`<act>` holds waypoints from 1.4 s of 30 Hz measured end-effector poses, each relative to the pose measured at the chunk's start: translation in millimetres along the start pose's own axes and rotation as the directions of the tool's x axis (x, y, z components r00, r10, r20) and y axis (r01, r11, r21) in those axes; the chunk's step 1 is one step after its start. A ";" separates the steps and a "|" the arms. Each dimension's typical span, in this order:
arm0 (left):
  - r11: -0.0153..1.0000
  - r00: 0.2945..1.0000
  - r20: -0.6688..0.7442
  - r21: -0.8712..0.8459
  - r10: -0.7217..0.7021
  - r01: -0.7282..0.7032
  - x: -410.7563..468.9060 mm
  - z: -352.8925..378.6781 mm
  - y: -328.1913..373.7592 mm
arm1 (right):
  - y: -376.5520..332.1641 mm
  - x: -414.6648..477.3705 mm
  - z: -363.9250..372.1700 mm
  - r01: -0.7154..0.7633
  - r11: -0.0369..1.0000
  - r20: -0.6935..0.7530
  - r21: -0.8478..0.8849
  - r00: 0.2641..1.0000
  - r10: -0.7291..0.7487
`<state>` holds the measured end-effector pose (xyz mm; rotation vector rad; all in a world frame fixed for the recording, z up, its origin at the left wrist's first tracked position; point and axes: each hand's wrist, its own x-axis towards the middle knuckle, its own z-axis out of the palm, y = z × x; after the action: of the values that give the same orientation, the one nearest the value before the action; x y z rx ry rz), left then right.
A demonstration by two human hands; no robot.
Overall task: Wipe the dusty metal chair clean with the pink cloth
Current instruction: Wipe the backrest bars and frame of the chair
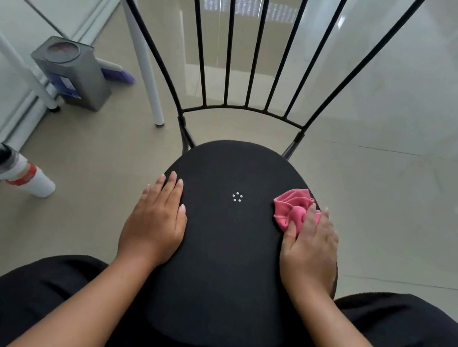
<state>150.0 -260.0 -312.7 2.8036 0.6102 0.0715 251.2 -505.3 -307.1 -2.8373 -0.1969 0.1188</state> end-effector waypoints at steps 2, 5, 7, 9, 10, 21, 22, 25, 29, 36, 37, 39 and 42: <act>1.000 1.000 -0.001 0.005 0.001 -0.001 0.2 1.5 -0.3 | -14.2 12.5 5.0 0.057 0.998 0.032 -0.020 0.998 -0.056; 1.000 1.000 0.004 -0.011 0.003 -0.003 -0.1 1.3 -1.0 | -48.1 48.5 12.3 0.169 0.985 0.090 -0.017 0.982 -0.167; 1.000 1.000 0.001 -0.026 -0.002 0.002 0.5 -0.7 -0.5 | -72.3 60.5 17.3 0.242 0.970 0.116 -0.025 0.964 -0.237; 0.999 1.000 -0.003 -0.054 -0.008 0.008 0.2 -2.6 1.1 | -87.8 53.4 20.6 0.360 0.933 0.167 -0.016 0.921 -0.353; 0.997 1.000 -0.003 -0.074 -0.014 0.014 -0.1 -3.5 1.6 | -89.0 44.4 22.0 0.424 0.906 0.198 -0.005 0.888 -0.414; 0.969 0.971 0.073 -0.113 0.227 -0.218 -5.1 -9.1 26.6 | -27.8 -7.4 8.0 0.729 0.680 -0.119 0.077 0.684 -0.719; 0.973 0.976 0.063 -0.119 0.208 -0.200 -8.1 -8.2 24.9 | -18.8 -14.5 4.7 0.781 0.623 -0.145 0.042 0.622 -0.770; 0.987 0.994 0.032 -0.123 0.104 -0.099 -13.8 -7.7 11.0 | -10.9 -24.4 -5.7 0.823 0.568 -0.208 0.001 0.556 -0.805; 0.994 0.995 0.023 -0.039 0.099 -0.098 -16.9 -3.8 4.8 | -48.9 -10.7 3.5 0.736 0.676 0.082 0.027 0.673 -0.735; 0.994 0.995 0.003 -0.040 0.102 -0.102 -16.7 -2.0 4.4 | -81.4 71.8 16.8 0.554 0.820 0.269 -0.142 0.819 -0.506; 0.994 0.995 0.005 -0.037 0.101 -0.101 -16.4 -1.4 4.4 | -83.2 84.7 16.9 0.516 0.842 0.259 -0.155 0.844 -0.469; 0.995 0.995 0.009 -0.037 0.098 -0.098 -15.4 -0.7 3.9 | -83.3 92.6 17.3 0.478 0.861 0.248 -0.175 0.867 -0.431; 0.994 0.995 0.015 -0.049 0.100 -0.099 -15.8 -1.7 4.2 | -73.7 55.6 14.0 0.502 0.843 0.261 -0.191 0.854 -0.449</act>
<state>137.1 -269.8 -309.8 2.7836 0.4576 0.0798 295.6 -423.3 -302.2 -2.9147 -1.0294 0.2978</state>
